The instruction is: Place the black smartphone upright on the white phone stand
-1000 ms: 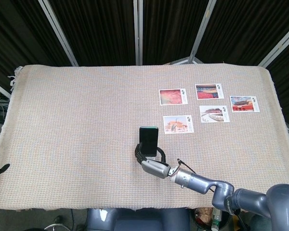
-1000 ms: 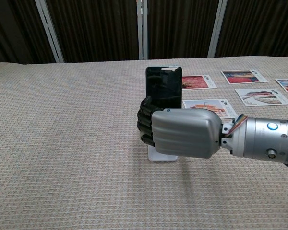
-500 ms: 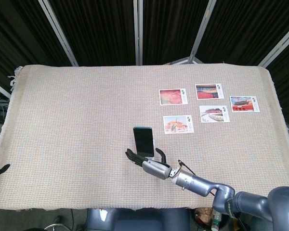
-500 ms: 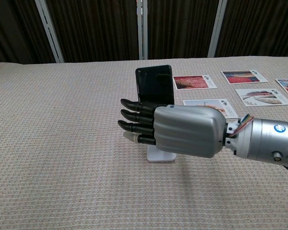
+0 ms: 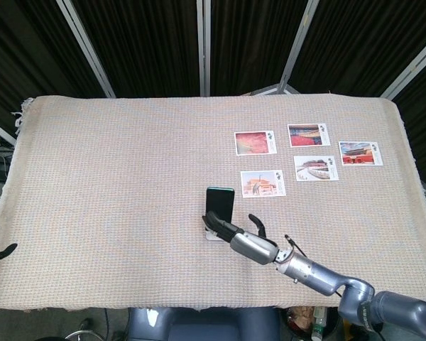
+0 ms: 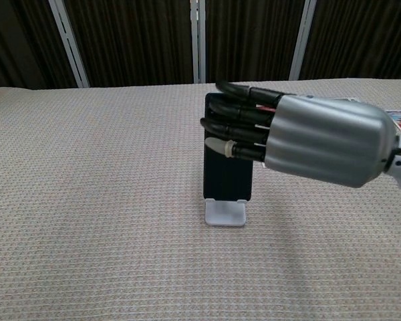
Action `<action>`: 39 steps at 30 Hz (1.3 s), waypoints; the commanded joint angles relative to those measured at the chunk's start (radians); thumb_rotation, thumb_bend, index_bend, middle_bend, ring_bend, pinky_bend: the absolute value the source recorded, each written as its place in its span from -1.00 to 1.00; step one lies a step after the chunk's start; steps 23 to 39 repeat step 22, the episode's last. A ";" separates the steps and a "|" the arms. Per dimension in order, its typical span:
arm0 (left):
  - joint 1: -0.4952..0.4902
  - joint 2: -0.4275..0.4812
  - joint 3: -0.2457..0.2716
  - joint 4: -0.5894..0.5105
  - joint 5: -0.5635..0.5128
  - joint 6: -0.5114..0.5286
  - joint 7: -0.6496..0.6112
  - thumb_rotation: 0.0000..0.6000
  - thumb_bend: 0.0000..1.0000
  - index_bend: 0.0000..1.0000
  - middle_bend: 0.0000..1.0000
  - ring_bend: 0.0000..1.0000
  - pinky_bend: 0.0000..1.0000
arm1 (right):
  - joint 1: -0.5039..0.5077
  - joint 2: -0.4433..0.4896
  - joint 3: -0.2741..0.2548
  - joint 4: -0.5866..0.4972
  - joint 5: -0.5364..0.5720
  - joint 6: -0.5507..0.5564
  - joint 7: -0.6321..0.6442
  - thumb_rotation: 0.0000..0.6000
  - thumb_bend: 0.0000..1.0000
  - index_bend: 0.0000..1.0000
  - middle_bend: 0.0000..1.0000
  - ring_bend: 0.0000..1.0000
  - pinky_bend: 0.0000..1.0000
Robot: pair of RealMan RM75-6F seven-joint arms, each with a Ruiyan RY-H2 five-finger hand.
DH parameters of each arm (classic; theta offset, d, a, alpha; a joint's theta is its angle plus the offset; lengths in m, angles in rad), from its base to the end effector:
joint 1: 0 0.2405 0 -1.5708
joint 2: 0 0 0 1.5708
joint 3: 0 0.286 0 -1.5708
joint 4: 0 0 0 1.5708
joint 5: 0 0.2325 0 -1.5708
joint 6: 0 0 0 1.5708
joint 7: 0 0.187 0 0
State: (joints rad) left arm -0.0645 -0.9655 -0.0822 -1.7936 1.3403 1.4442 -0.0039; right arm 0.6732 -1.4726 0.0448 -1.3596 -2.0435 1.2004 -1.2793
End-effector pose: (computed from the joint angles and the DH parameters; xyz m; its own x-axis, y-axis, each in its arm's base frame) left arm -0.3474 0.2241 0.1944 0.3459 0.0205 0.9381 0.9265 0.1508 -0.3449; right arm -0.1290 -0.3190 -0.0343 0.5170 0.8553 -0.0343 0.3898 -0.1996 0.8990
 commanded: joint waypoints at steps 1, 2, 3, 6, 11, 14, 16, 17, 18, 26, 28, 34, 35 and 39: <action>0.004 0.003 0.002 -0.002 0.011 0.009 -0.008 1.00 -1.00 -1.00 -1.00 -1.00 -1.00 | -0.097 0.085 -0.008 -0.005 0.031 0.176 0.154 1.00 -0.52 -1.00 -1.00 -1.00 -0.97; 0.006 0.004 0.004 -0.003 0.019 0.014 -0.012 1.00 -1.00 -1.00 -1.00 -1.00 -1.00 | -0.130 0.099 -0.010 0.021 0.049 0.242 0.228 1.00 -0.52 -1.00 -1.00 -1.00 -0.97; 0.008 0.005 0.005 -0.003 0.024 0.017 -0.013 1.00 -1.00 -1.00 -1.00 -1.00 -1.00 | -0.149 0.103 -0.010 0.042 0.061 0.279 0.274 1.00 -0.53 -1.00 -1.00 -1.00 -0.97; 0.011 0.005 0.009 -0.002 0.033 0.023 -0.015 1.00 -1.00 -1.00 -1.00 -1.00 -1.00 | -0.197 0.109 -0.006 0.072 0.114 0.340 0.379 1.00 -0.58 -1.00 -1.00 -1.00 -0.97; 0.014 0.005 0.013 -0.005 0.049 0.031 -0.020 1.00 -1.00 -1.00 -1.00 -1.00 -1.00 | -0.297 0.125 -0.008 0.069 0.240 0.416 0.599 1.00 -0.99 -1.00 -1.00 -1.00 -1.00; 0.017 0.002 0.014 -0.004 0.070 0.047 -0.019 1.00 -1.00 -1.00 -1.00 -1.00 -1.00 | -0.379 0.145 -0.016 -0.043 0.369 0.422 0.772 1.00 -1.00 -1.00 -1.00 -1.00 -1.00; 0.019 -0.001 0.015 0.002 0.078 0.054 -0.020 1.00 -1.00 -1.00 -1.00 -1.00 -1.00 | -0.405 0.156 -0.020 -0.085 0.403 0.425 0.817 1.00 -1.00 -1.00 -1.00 -1.00 -1.00; 0.019 -0.003 0.016 0.005 0.082 0.057 -0.021 1.00 -1.00 -1.00 -1.00 -1.00 -1.00 | -0.417 0.160 -0.022 -0.104 0.417 0.427 0.835 1.00 -1.00 -1.00 -1.00 -1.00 -1.00; 0.020 -0.005 0.016 0.008 0.086 0.060 -0.022 1.00 -1.00 -1.00 -1.00 -1.00 -1.00 | -0.428 0.164 -0.024 -0.123 0.429 0.429 0.850 1.00 -1.00 -1.00 -1.00 -1.00 -1.00; 0.022 -0.015 0.020 0.022 0.104 0.069 -0.027 1.00 -1.00 -1.00 -1.00 -1.00 -1.00 | -0.483 0.181 -0.039 -0.203 0.476 0.446 0.885 1.00 -1.00 -1.00 -1.00 -1.00 -1.00; 0.022 -0.015 0.020 0.022 0.104 0.069 -0.027 1.00 -1.00 -1.00 -1.00 -1.00 -1.00 | -0.483 0.181 -0.039 -0.203 0.476 0.446 0.885 1.00 -1.00 -1.00 -1.00 -1.00 -1.00; 0.022 -0.015 0.020 0.022 0.104 0.069 -0.027 1.00 -1.00 -1.00 -1.00 -1.00 -1.00 | -0.483 0.181 -0.039 -0.203 0.476 0.446 0.885 1.00 -1.00 -1.00 -1.00 -1.00 -1.00; 0.022 -0.015 0.020 0.022 0.104 0.069 -0.027 1.00 -1.00 -1.00 -1.00 -1.00 -1.00 | -0.483 0.181 -0.039 -0.203 0.476 0.446 0.885 1.00 -1.00 -1.00 -1.00 -1.00 -1.00; 0.022 -0.015 0.020 0.022 0.104 0.069 -0.027 1.00 -1.00 -1.00 -1.00 -1.00 -1.00 | -0.483 0.181 -0.039 -0.203 0.476 0.446 0.885 1.00 -1.00 -1.00 -1.00 -1.00 -1.00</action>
